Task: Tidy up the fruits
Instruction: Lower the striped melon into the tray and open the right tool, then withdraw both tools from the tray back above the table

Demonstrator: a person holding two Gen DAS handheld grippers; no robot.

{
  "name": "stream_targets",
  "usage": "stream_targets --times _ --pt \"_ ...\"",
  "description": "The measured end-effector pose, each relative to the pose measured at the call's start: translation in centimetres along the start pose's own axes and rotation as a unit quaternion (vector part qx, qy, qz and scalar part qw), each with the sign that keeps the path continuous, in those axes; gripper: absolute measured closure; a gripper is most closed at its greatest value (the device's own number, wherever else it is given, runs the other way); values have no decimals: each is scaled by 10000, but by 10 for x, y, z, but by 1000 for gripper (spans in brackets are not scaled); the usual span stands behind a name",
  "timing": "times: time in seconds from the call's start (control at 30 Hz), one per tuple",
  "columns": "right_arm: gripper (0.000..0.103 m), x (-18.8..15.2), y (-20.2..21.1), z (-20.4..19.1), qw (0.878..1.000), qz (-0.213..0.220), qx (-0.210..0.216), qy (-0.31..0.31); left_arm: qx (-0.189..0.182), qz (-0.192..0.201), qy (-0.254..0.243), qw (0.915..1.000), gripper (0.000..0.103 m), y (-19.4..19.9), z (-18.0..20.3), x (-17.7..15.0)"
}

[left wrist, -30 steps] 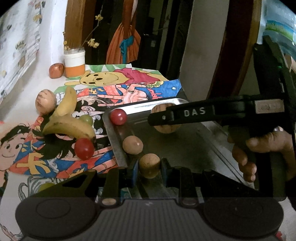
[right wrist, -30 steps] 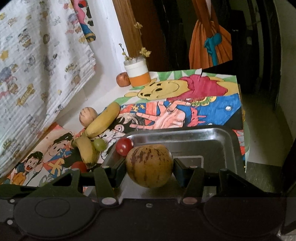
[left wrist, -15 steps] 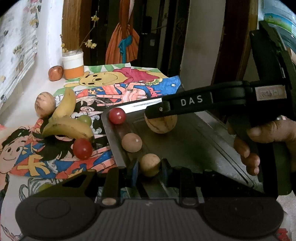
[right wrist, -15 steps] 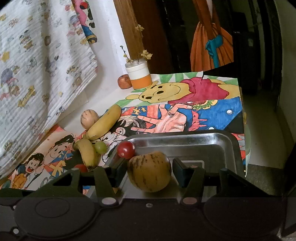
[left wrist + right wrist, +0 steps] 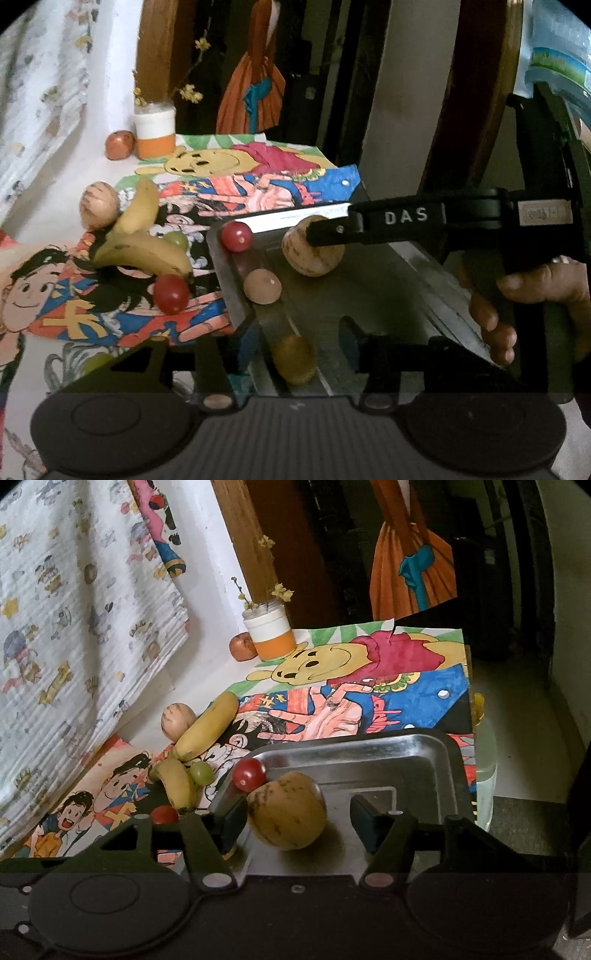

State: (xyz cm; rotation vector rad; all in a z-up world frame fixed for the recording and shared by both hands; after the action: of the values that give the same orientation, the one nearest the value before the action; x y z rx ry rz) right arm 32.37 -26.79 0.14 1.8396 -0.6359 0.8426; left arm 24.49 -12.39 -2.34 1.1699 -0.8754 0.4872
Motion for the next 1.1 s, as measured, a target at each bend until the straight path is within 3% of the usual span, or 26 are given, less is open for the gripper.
stream_targets --times 0.17,0.43,0.8,1.1 --pt "28 2 16 -2 9999 112 -14 -42 79 166 210 9996 41 22 -5 0" --pt "14 0 51 -12 9994 347 -33 -19 335 524 766 9951 19 66 -24 -1" --pt "2 -20 104 -33 9981 565 -210 153 813 840 1117 9868 1 110 -41 -10" --pt "1 -51 135 -52 9978 471 -377 263 1095 795 1301 9822 0 135 -57 -31"
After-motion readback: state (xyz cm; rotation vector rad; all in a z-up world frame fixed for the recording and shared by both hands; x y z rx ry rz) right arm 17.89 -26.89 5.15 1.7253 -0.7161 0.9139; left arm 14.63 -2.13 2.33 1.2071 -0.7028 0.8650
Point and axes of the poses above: each gripper's, at about its wrist camera, not at the fingertips, and y roughly against the way its jaws point, z to its right, x to its top, the point moved 6 cm from there along -y, roughly the way its jaws point, and after that the axes turned 3 degrees about z, right-handed, at the moved point
